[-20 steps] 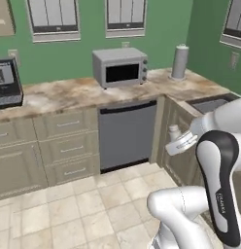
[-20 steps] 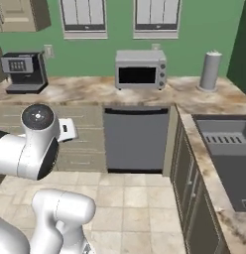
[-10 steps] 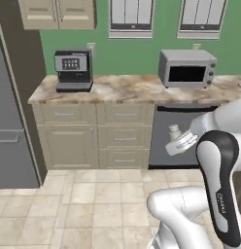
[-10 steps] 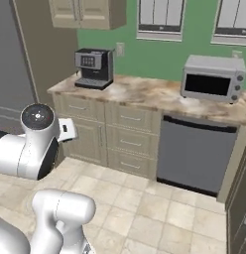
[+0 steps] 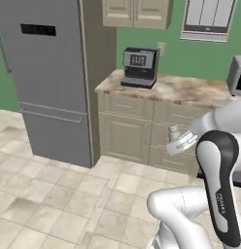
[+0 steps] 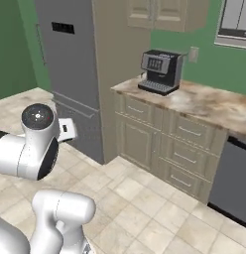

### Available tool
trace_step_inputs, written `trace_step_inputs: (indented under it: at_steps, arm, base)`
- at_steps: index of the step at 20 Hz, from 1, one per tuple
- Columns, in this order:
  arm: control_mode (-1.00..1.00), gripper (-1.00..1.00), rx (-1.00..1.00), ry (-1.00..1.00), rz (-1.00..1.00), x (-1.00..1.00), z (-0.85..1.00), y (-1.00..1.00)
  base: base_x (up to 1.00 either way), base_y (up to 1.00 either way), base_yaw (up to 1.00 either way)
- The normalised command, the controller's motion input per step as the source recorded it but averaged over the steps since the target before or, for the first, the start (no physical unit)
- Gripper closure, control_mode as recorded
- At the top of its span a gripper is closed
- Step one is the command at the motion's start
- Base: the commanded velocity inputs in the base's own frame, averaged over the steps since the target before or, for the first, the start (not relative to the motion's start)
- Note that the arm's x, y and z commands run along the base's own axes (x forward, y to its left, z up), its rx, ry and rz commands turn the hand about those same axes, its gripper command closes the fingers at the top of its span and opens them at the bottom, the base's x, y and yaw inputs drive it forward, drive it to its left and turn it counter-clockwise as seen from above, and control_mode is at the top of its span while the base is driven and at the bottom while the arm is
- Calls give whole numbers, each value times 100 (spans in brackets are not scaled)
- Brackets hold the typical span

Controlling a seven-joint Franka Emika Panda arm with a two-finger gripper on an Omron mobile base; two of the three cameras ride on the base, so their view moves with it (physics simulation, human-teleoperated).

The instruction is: Move the shaker and oil and vinegar bottle from the cabinet to the dining counter.

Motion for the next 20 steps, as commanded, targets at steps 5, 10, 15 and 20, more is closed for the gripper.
trace_step_inputs:
  at_steps: [5,10,15,20]
  arm:
    - [100,100,0,0,0,0,0,0]
    - [100,100,0,0,0,0,0,0]
    - [100,100,0,0,0,0,0,0]
    - [100,100,0,0,0,0,0,0]
  base:
    - [7,30,57]
    - [12,18,58]
    - [13,11,57]
    - [27,0,56]
